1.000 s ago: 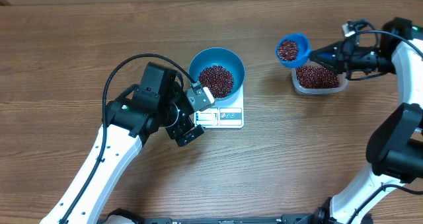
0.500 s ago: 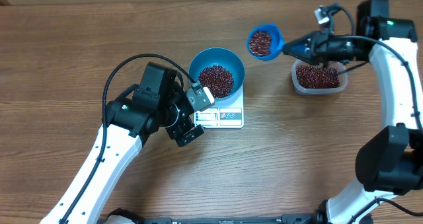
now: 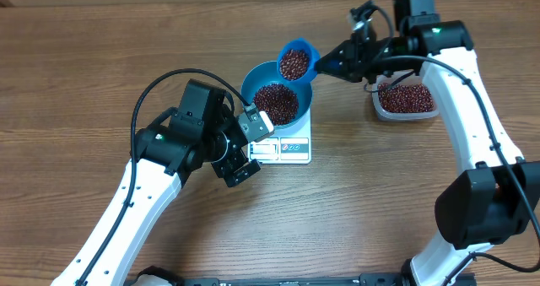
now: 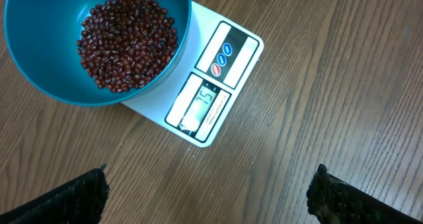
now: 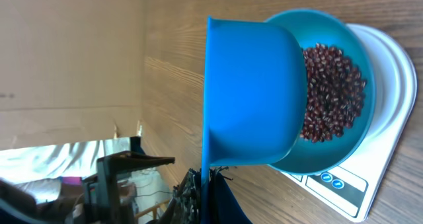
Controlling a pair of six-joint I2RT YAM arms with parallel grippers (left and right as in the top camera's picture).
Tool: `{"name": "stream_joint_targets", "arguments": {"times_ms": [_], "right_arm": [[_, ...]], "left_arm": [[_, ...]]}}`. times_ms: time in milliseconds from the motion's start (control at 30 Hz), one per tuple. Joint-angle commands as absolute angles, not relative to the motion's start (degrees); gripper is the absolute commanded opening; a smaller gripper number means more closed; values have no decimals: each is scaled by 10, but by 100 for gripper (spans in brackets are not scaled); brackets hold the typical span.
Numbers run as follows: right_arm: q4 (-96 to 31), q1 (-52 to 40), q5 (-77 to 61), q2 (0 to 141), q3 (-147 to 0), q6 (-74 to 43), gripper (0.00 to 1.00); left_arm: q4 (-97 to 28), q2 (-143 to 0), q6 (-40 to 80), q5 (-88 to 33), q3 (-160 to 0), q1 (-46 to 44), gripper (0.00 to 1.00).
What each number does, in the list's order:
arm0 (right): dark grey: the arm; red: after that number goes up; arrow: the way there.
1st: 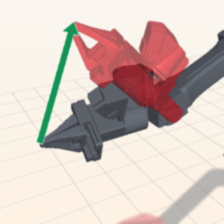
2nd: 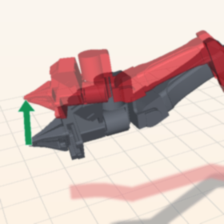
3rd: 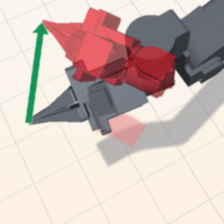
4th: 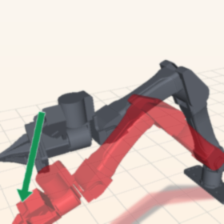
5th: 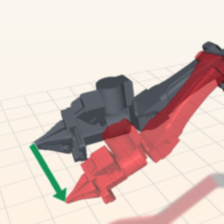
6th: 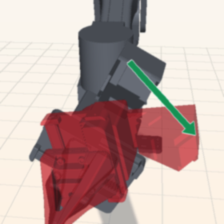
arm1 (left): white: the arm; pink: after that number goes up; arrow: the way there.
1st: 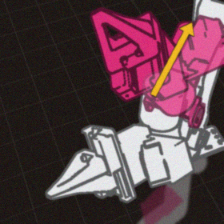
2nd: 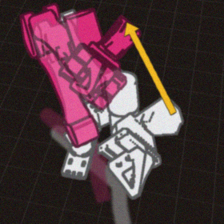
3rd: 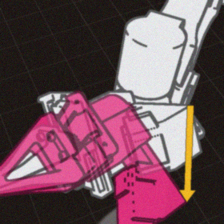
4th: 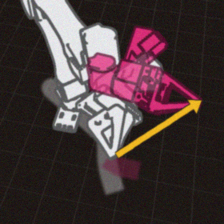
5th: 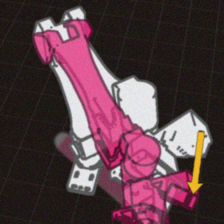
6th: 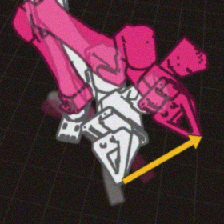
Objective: Scoop item into bowl and weigh 150g on scale
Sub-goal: 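Carry the scoop with the right gripper over the teal bowl, then tip the scoop with the right gripper to pour more beans into the bowl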
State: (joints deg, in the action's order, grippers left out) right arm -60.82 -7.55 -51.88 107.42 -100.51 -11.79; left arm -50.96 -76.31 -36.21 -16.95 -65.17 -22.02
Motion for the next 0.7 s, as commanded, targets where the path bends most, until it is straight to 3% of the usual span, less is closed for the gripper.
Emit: {"name": "stream_joint_targets", "arguments": {"times_ms": [0,667], "right_arm": [[-604,-88,-486,1053,-1018,-140,4],[-607,-200,-267,1053,-1018,-165,4]], "left_arm": [[-507,-766,-373,-174,-649,-221,99],[-507,-766,-373,-174,-649,-221,99]]}}
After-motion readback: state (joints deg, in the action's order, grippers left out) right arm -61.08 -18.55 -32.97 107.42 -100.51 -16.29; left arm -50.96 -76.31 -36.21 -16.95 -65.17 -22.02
